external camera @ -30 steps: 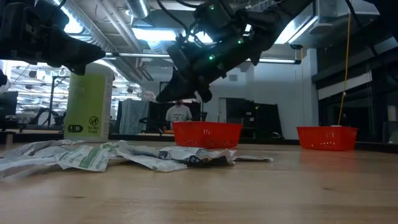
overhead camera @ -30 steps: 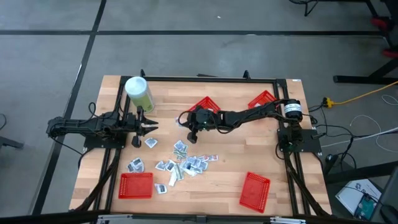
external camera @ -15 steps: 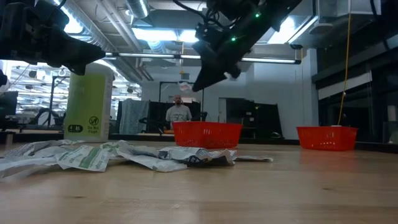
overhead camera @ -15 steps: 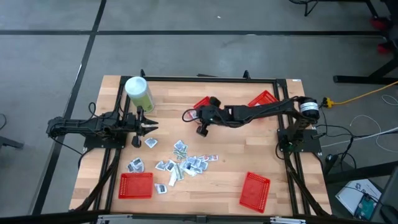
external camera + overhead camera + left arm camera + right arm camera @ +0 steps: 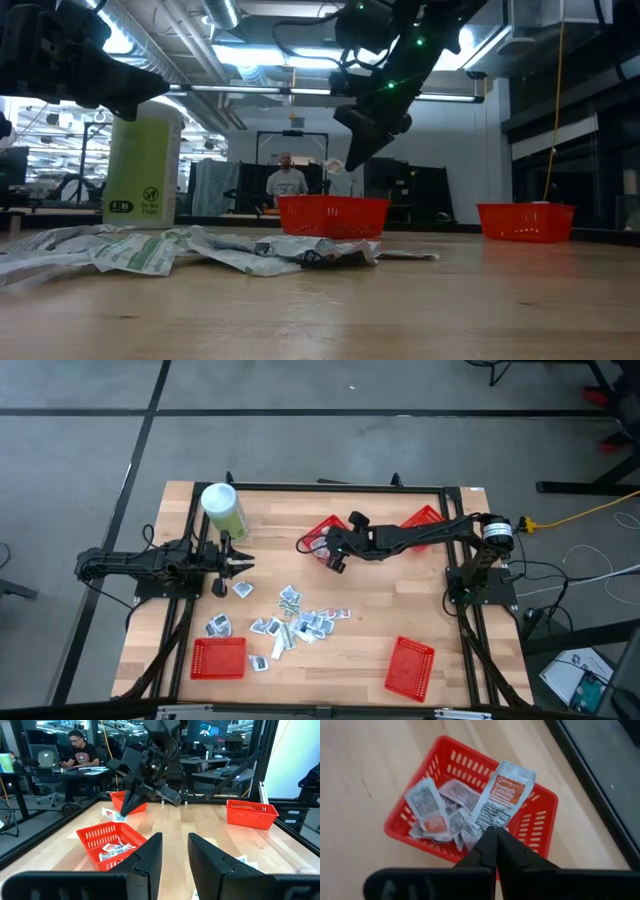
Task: Pick & Place First Aid Supplies
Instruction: Put the orange ointment pack into the red container
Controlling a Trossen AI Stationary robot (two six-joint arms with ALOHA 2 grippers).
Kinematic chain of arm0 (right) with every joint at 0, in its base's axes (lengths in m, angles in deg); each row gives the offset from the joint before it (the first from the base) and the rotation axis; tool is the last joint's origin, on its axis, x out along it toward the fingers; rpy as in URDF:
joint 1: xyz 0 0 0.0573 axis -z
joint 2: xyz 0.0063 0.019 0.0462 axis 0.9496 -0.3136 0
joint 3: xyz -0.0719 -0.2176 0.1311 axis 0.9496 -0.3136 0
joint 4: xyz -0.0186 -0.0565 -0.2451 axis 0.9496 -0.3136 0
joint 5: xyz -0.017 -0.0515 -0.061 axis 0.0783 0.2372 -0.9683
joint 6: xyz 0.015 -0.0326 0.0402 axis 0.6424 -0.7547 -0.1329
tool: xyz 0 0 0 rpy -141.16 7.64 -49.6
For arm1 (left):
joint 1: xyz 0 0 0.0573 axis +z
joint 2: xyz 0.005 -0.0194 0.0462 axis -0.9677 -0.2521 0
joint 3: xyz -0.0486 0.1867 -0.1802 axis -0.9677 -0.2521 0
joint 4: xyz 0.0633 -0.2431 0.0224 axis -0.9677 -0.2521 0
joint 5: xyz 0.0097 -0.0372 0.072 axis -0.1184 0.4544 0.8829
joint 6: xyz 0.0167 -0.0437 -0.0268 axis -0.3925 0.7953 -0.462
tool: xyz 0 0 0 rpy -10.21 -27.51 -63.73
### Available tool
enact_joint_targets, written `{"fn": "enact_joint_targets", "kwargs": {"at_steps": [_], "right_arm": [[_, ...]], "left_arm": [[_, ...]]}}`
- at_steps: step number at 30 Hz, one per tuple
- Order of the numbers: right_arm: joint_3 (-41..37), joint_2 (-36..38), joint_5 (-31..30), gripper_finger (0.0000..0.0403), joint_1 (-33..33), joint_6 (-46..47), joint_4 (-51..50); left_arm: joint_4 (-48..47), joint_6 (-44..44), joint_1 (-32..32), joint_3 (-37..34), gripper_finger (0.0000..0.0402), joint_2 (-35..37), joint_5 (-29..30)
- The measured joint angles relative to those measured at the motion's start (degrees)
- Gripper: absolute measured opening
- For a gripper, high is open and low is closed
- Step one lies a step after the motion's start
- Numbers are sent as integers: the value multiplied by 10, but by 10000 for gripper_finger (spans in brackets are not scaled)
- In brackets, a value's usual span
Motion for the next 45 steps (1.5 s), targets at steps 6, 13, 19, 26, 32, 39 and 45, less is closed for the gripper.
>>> {"fn": "enact_joint_targets", "kwargs": {"at_steps": [6, 13, 19, 26, 32, 39, 45], "right_arm": [[0, 0, 1, 12, 10, -1, -3], [0, 0, 1, 51, 17, 35, -15], [0, 0, 3, 92, 22, 76, -51], [0, 0, 36, 116, 15, 74, -72], [0, 0, 38, 114, -16, 73, -69], [0, 0, 23, 114, -75, 76, -77], [0, 0, 21, 114, -138, 110, -92]], "left_arm": [[0, 0, 0, 0, 88, 0, 0], [0, 0, 0, 0, 88, 0, 0], [0, 0, 0, 0, 88, 0, 0], [0, 0, 0, 0, 88, 0, 0], [0, 0, 0, 0, 88, 0, 0], [0, 0, 0, 0, 88, 0, 0], [0, 0, 0, 0, 88, 0, 0]]}}
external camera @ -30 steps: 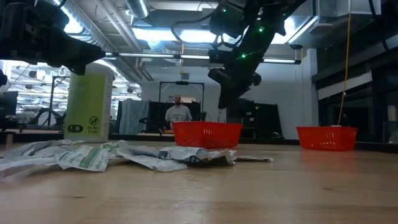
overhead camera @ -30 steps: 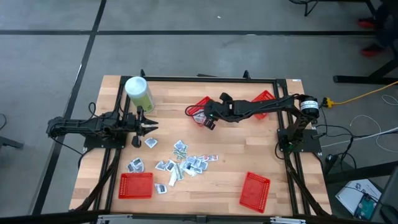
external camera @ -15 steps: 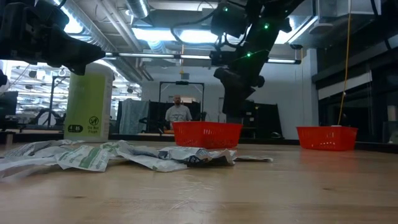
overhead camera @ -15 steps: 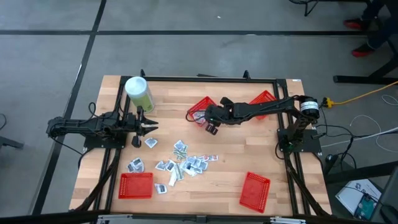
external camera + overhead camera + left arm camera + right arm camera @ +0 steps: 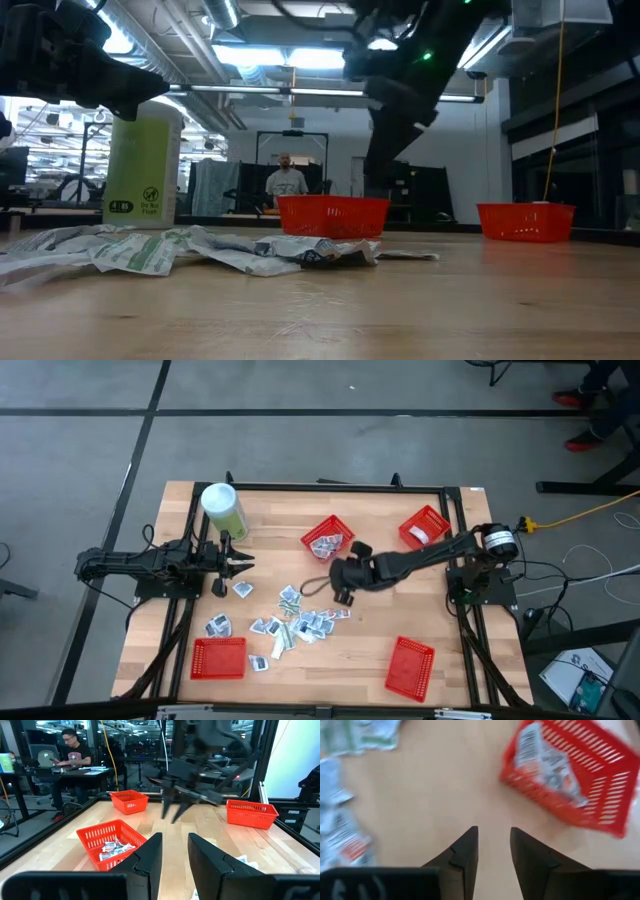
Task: Pick & Place First Aid Supplies
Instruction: Put the orange ointment pack into the red container
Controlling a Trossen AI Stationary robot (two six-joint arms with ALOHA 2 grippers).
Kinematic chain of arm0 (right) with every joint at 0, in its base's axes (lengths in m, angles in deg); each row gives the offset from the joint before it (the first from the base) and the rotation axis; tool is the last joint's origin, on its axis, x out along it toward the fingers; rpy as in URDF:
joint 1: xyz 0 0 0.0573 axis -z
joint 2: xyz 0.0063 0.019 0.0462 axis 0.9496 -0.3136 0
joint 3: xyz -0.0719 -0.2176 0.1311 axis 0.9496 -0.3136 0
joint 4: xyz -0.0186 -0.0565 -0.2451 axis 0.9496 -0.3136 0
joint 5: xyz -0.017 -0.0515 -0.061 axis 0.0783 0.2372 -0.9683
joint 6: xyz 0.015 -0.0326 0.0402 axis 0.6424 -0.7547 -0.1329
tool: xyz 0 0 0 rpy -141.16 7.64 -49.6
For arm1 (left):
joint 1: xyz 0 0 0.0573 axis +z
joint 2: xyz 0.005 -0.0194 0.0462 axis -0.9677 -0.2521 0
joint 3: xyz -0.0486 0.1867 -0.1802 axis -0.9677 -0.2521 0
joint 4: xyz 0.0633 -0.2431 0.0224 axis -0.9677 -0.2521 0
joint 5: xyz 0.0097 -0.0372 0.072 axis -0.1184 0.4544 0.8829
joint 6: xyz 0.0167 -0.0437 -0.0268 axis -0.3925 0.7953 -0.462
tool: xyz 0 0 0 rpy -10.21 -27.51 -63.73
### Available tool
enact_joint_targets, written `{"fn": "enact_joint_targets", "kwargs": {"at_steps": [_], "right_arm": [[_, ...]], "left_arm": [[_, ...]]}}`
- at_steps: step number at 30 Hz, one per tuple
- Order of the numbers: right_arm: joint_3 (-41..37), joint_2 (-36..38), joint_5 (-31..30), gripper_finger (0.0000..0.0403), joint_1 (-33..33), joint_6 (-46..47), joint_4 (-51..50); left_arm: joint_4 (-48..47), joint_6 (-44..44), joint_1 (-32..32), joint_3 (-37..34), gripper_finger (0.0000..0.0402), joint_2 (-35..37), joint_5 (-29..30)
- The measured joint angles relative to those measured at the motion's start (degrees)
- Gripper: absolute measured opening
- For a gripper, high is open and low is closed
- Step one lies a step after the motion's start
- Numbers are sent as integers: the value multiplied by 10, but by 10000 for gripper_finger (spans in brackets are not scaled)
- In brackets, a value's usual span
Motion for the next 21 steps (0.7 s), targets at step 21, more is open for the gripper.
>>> {"fn": "enact_joint_targets", "kwargs": {"at_steps": [21], "right_arm": [[-11, 0, -116, 113, -188, 164, -24]], "left_arm": [[0, 0, 0, 0, 88, 0, 0]]}}
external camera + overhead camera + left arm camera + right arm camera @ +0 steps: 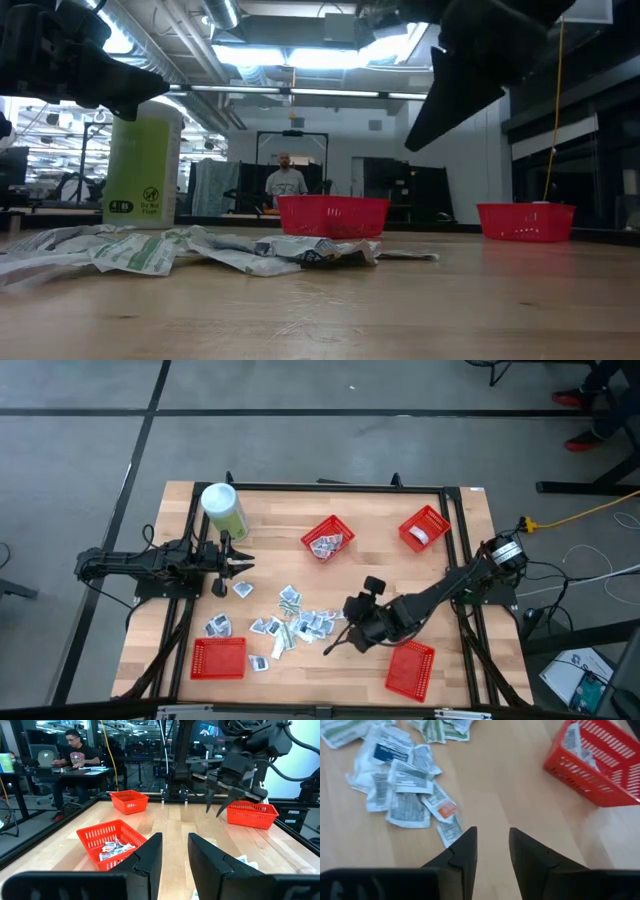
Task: Pick & Place First Aid Supplies
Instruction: Put the orange ointment pack into the red container
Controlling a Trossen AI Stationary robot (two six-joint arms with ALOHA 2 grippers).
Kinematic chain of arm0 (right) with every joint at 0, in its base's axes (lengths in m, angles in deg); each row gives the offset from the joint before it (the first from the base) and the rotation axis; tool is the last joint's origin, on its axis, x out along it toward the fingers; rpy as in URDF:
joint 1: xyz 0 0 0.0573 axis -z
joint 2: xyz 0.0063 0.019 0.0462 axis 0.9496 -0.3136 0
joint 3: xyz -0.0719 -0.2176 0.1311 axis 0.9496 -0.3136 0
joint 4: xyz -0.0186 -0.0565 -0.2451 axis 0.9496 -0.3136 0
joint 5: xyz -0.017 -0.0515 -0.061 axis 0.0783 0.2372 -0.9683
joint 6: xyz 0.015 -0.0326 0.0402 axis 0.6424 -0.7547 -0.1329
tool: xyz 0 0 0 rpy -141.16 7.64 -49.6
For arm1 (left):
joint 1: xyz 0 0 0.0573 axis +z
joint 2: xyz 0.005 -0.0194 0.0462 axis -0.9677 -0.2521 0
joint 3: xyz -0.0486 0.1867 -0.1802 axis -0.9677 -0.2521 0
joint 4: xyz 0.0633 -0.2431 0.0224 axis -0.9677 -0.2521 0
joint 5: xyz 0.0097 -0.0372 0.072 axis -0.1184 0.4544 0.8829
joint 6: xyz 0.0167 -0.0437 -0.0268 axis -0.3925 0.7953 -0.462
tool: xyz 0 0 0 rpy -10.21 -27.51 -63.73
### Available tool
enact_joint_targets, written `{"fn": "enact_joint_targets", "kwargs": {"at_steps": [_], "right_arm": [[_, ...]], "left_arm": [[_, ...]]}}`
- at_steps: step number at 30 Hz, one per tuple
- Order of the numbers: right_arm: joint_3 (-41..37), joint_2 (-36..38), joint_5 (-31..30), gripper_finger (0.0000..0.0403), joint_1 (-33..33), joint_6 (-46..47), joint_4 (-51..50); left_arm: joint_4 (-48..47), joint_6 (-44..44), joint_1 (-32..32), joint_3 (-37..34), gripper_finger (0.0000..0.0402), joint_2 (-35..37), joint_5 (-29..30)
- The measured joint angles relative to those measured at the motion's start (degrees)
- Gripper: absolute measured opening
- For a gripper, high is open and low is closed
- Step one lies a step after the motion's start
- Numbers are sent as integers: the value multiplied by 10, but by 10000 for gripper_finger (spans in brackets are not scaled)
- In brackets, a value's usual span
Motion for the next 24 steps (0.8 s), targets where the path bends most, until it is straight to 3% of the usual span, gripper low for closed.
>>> {"fn": "enact_joint_targets", "kwargs": {"at_steps": [14, 18, 24], "right_arm": [[-147, -1, 25, 113, 4, -94, 280], [-173, -1, 89, 113, 19, -126, 350], [-196, -1, 162, 113, 42, -111, 356]], "left_arm": [[0, 0, 0, 0, 88, 0, 0], [0, 0, 0, 0, 88, 0, 0], [0, 0, 0, 0, 88, 0, 0]]}}
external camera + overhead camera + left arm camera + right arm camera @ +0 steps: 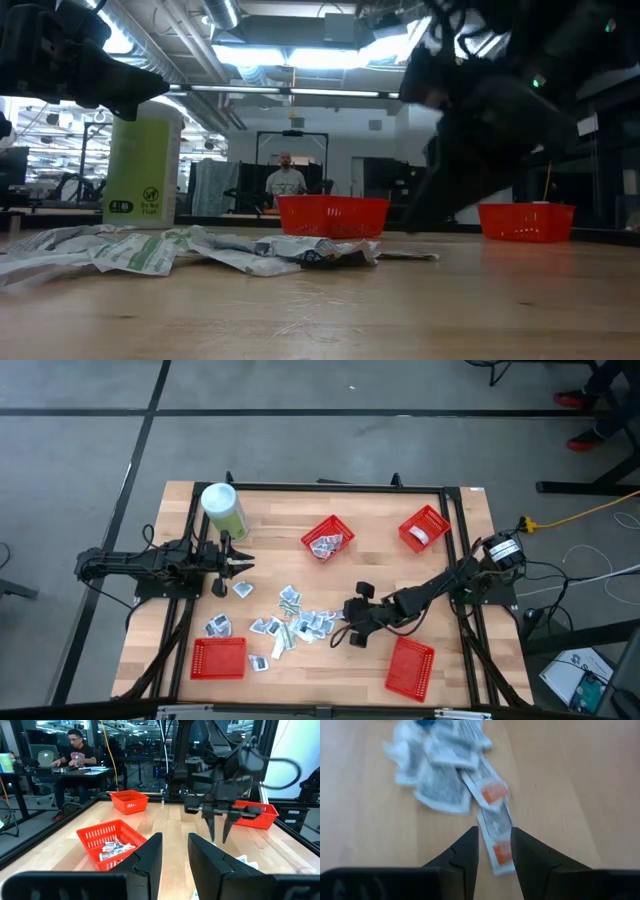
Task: Pick & Place First Aid Supplies
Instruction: Put the orange ointment pack into the red container
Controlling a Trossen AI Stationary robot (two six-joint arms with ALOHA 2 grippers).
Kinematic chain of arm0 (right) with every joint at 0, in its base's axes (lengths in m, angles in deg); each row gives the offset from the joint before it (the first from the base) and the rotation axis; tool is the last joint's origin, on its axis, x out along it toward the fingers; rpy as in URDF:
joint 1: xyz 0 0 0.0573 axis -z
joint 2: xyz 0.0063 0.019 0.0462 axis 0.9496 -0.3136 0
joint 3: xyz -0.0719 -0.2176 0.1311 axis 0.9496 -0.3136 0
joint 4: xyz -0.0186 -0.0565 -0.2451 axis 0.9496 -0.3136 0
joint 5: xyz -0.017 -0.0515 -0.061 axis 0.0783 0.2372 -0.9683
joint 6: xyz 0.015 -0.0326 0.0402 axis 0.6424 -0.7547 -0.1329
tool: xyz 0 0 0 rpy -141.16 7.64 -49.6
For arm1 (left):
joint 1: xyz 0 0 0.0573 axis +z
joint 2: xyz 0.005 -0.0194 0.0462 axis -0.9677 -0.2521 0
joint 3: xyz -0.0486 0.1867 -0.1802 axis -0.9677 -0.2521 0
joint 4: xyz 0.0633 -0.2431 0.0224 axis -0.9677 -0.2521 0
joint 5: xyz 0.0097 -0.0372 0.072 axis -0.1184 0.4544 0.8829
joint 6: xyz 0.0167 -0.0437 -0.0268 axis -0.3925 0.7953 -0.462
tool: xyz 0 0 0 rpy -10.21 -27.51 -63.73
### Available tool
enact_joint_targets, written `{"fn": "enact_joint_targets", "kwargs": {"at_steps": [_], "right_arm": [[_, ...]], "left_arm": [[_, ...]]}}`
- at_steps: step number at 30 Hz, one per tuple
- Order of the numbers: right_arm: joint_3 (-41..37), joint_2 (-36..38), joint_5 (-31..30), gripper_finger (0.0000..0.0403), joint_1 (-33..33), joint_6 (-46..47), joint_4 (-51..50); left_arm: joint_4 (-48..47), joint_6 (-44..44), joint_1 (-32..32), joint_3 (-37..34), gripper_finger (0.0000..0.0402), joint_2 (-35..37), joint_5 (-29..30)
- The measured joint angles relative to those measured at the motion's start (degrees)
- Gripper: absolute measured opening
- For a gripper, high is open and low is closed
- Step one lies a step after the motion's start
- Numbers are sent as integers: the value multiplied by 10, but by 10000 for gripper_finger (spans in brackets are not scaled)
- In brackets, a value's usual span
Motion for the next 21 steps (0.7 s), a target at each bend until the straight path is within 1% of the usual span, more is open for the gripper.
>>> {"fn": "enact_joint_targets", "kwargs": {"at_steps": [2, 8, 10, 17, 21], "right_arm": [[-5, 0, 11, 113, 3, -2, 2], [-19, -2, 14, 113, 3, -1, 1], [-18, -8, 24, 113, 3, -3, -1], [-16, -39, 27, 113, 2, 14, -4], [-16, -40, 30, 96, 2, 17, -6]], "left_arm": [[0, 0, 0, 0, 88, 0, 0], [0, 0, 0, 0, 88, 0, 0], [0, 0, 0, 0, 88, 0, 0], [0, 0, 0, 0, 88, 0, 0], [0, 0, 0, 0, 88, 0, 0]]}}
